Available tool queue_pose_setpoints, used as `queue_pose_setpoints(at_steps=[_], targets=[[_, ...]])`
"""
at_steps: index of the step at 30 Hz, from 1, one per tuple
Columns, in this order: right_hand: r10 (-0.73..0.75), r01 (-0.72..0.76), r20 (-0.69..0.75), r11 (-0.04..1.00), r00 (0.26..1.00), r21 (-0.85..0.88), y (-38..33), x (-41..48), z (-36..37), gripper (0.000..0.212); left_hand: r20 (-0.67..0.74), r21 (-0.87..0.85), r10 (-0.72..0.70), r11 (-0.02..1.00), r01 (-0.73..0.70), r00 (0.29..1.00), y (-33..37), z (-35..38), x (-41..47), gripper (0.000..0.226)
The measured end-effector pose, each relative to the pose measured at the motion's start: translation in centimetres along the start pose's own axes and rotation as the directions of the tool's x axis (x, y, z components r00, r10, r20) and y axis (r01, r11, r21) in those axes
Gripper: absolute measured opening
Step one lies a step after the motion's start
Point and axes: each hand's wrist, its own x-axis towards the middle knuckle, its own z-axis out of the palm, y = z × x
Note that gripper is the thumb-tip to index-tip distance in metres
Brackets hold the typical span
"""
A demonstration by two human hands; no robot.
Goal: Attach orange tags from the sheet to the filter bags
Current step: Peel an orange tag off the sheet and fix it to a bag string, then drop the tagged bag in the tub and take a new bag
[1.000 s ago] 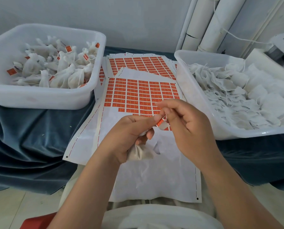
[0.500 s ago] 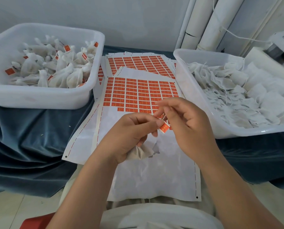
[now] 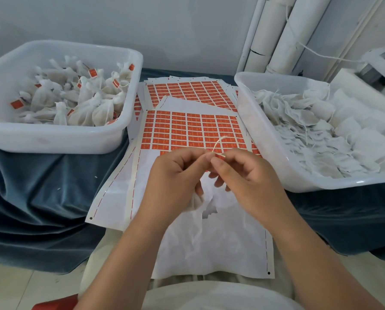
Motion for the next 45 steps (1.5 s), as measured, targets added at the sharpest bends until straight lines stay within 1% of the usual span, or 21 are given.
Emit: queue_pose_setpoints(at_steps=[1, 7, 11, 13, 17, 19, 21, 24, 26, 27, 28, 31, 34, 36, 39, 42, 43, 45], targets=[[-0.001, 0.001, -0.022, 1.000, 1.000, -0.003, 0.0, 0.0, -0.1, 0.005, 0.005, 0.011, -0.001, 1.000, 0.001, 1.000, 0.0, 0.0, 0.1, 0.020], [0.050, -0.053, -0.065, 0.997, 0.997, -0.047, 0.1, 0.1, -0.3, 0.003, 0.016, 0.033, -0.050, 0.998, 0.049, 0.999, -0.1, 0.1, 0.0, 0.018], [0.070, -0.075, -0.065, 0.995, 0.995, -0.069, 0.0, 0.1, -0.1, 0.012, 0.009, 0.088, -0.031, 0.996, 0.030, 0.999, -0.2, 0.4, 0.0, 0.007], [0.054, -0.061, -0.065, 0.992, 0.996, -0.113, -0.1, 0.0, 0.0, 0.015, -0.031, 0.084, -0.004, 0.996, 0.006, 1.000, -0.2, 0.3, -0.1, 0.011], [-0.006, -0.005, -0.048, 0.975, 0.999, -0.222, -0.4, 0.1, 0.4, 0.030, -0.082, 0.156, 0.057, 0.987, -0.044, 0.995, 0.1, 0.1, -0.2, 0.021], [-0.028, 0.017, -0.036, 0.961, 0.999, -0.276, -0.5, 0.2, 0.4, 0.022, -0.088, 0.186, 0.078, 0.981, -0.061, 0.993, 0.3, 0.1, -0.2, 0.020], [-0.008, 0.003, -0.016, 0.959, 1.000, -0.283, -0.8, 0.2, 0.1, 0.015, -0.095, 0.240, 0.096, 0.968, -0.071, 0.991, 0.6, 0.0, -0.1, 0.015], [0.022, -0.016, 0.019, 0.958, 1.000, -0.287, -1.1, 0.2, -0.4, 0.014, -0.115, 0.292, 0.111, 0.953, -0.073, 0.987, 1.6, -0.3, 0.2, 0.012], [0.046, -0.031, 0.038, 0.947, 0.998, -0.319, -1.1, 0.0, -0.8, 0.016, -0.193, 0.216, 0.097, 0.975, -0.055, 0.976, 2.4, -1.4, 1.0, 0.014], [0.059, -0.038, 0.054, 0.942, 0.997, -0.333, -1.1, -0.1, -0.9, 0.016, -0.254, 0.179, 0.099, 0.982, -0.054, 0.962, 2.9, -2.6, 1.6, 0.013], [0.067, -0.040, 0.068, 0.939, 0.995, -0.340, -1.1, -0.1, -1.1, 0.016, -0.316, 0.176, 0.122, 0.982, -0.069, 0.941, 3.3, -4.0, 2.3, 0.012], [0.067, -0.027, 0.100, 0.933, 0.993, -0.358, -1.3, -0.1, -1.8, 0.025, -0.465, 0.310, 0.228, 0.947, -0.084, 0.855, 4.5, -9.5, 5.3, 0.013], [0.053, -0.011, 0.104, 0.929, 0.993, -0.371, -1.6, -0.1, -2.2, 0.032, -0.532, 0.427, 0.274, 0.904, -0.026, 0.801, 5.3, -14.9, 8.4, 0.021], [0.057, -0.011, 0.112, 0.927, 0.992, -0.375, -1.8, -0.1, -2.2, 0.039, -0.533, 0.480, 0.231, 0.875, 0.066, 0.814, 5.2, -17.6, 10.4, 0.026], [0.073, -0.014, 0.140, 0.922, 0.987, -0.387, -2.0, -0.1, -2.1, 0.044, -0.477, 0.521, 0.050, 0.820, 0.236, 0.878, 3.3, -20.2, 13.0, 0.028], [0.077, -0.014, 0.145, 0.918, 0.986, -0.395, -2.4, -0.2, -2.2, 0.044, -0.427, 0.445, -0.140, 0.828, 0.342, 0.893, 1.3, -21.4, 14.4, 0.023], [0.080, -0.019, 0.138, 0.918, 0.987, -0.396, -2.5, -0.2, -2.4, 0.043, -0.419, 0.411, -0.179, 0.837, 0.361, 0.890, 0.8, -21.6, 14.6, 0.023], [0.075, -0.023, 0.119, 0.921, 0.990, -0.390, -2.6, -0.3, -2.8, 0.042, -0.421, 0.325, -0.201, 0.877, 0.354, 0.885, 0.4, -21.6, 14.6, 0.022]])
